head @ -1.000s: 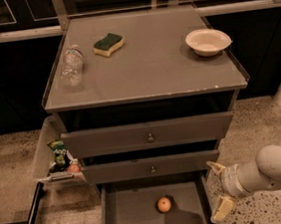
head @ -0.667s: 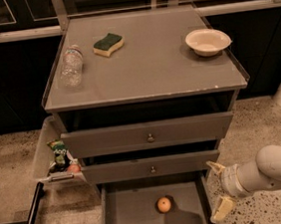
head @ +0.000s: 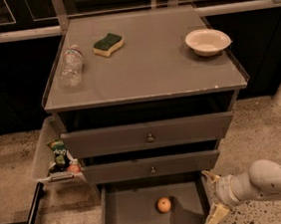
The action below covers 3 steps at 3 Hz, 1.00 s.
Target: Pick orange from bottom drawer and place on counter
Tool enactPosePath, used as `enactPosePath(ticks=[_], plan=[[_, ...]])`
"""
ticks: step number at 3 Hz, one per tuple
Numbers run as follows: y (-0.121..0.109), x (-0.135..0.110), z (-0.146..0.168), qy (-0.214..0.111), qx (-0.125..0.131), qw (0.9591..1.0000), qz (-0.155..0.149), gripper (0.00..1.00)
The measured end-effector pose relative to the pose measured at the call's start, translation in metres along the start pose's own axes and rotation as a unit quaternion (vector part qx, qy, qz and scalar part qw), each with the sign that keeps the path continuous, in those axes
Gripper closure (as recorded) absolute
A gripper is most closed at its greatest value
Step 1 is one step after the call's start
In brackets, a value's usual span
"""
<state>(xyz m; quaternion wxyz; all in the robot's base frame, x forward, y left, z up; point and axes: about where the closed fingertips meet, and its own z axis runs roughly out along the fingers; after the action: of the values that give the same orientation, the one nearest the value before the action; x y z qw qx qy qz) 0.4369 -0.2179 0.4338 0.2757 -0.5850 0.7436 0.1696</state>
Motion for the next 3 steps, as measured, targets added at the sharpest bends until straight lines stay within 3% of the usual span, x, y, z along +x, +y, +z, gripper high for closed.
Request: enactPosePath(ticks=[1, 2, 3], plan=[[0.002, 0.016, 0.045, -0.059, -0.029, 0.9971, -0.039, 0.00], [0.007, 0.027, 0.089, -0.126, -0.080, 0.9849, -0.088, 0.00], [-0.001, 0.039, 0.100, -0.173, -0.110, 0.9699, -0.131, 0.00]])
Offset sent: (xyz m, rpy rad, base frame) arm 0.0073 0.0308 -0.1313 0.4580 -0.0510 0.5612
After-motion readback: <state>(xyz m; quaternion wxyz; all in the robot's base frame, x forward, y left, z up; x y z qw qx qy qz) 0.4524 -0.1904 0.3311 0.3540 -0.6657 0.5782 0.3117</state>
